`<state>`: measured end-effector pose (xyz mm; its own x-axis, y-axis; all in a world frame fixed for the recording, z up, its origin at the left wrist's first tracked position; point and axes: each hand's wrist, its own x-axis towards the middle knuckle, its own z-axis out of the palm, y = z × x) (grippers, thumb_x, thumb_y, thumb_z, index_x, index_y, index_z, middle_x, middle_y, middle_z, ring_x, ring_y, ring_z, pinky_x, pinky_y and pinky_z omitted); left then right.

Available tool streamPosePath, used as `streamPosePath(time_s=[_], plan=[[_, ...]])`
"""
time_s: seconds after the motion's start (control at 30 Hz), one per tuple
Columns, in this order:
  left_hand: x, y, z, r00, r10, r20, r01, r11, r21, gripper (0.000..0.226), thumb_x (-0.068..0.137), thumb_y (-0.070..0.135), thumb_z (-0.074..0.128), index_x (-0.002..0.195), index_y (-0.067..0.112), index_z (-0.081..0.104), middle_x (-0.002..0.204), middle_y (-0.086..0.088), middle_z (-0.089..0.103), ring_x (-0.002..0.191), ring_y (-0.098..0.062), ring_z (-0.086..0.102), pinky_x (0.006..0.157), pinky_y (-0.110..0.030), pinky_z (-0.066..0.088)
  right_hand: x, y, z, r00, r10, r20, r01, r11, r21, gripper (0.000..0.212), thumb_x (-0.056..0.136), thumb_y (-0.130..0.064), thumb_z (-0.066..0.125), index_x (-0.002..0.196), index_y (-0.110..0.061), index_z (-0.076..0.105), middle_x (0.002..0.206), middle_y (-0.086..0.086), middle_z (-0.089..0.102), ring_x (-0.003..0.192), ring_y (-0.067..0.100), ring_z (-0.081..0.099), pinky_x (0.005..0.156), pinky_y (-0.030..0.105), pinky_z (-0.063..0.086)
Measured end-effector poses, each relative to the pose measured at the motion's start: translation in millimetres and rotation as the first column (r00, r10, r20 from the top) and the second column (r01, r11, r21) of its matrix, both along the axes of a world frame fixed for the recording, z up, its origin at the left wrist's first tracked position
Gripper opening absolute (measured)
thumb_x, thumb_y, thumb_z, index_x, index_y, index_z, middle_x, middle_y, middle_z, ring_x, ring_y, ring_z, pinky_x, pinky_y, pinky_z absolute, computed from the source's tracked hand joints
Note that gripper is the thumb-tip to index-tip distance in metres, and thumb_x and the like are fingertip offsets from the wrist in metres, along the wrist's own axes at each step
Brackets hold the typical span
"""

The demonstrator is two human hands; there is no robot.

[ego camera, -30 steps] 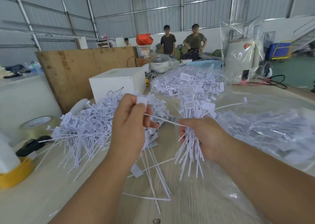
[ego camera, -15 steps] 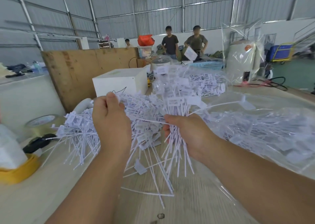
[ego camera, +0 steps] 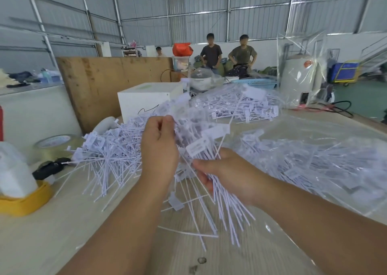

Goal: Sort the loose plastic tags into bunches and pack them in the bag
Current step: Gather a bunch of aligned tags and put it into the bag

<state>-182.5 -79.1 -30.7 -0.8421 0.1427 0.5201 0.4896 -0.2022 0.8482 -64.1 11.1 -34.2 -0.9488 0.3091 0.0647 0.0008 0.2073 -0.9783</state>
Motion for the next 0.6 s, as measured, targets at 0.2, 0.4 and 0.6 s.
streamPosePath(time_s=[0.2, 0.4, 0.6], plan=[[7, -4, 2, 0.999, 0.041, -0.011, -0.039, 0.987, 0.155, 0.023, 0.102, 0.031, 0.050, 0.079, 0.031, 0.051, 0.075, 0.004, 0.054, 0.071, -0.013, 0.053, 0.069, -0.038, 0.044, -1, -13, 9, 0.999, 0.005, 0.039, -0.007, 0.999, 0.048, 0.016, 0.085, -0.018, 0.073, 0.077, -0.016, 0.059, 0.045, -0.011, 0.051, 0.039, 0.004, 0.045, 0.047, 0.017, 0.038], [19, 2, 6, 0.992, -0.126, 0.015, 0.121, 0.976, 0.180, 0.033, 0.098, 0.036, 0.040, 0.069, 0.038, 0.055, 0.061, 0.014, 0.052, 0.058, -0.005, 0.050, 0.060, -0.020, 0.042, -3, -8, 9, 0.996, -0.079, 0.029, 0.078, 0.996, 0.038, 0.041, 0.079, -0.004, 0.072, 0.046, -0.024, 0.059, 0.040, -0.010, 0.041, 0.034, 0.007, 0.036, 0.039, 0.017, 0.027], [3, -7, 21, 0.963, -0.186, 0.194, 0.137, 0.961, 0.239, 0.026, 0.082, 0.051, 0.048, 0.082, 0.028, 0.060, 0.088, 0.003, 0.056, 0.077, -0.013, 0.050, 0.074, -0.031, 0.039, 5, 5, 21, 0.985, -0.167, -0.031, 0.170, 0.977, 0.125, 0.050, 0.081, -0.017, 0.075, 0.036, -0.032, 0.060, 0.037, -0.015, 0.050, 0.032, -0.002, 0.045, 0.037, 0.010, 0.032]])
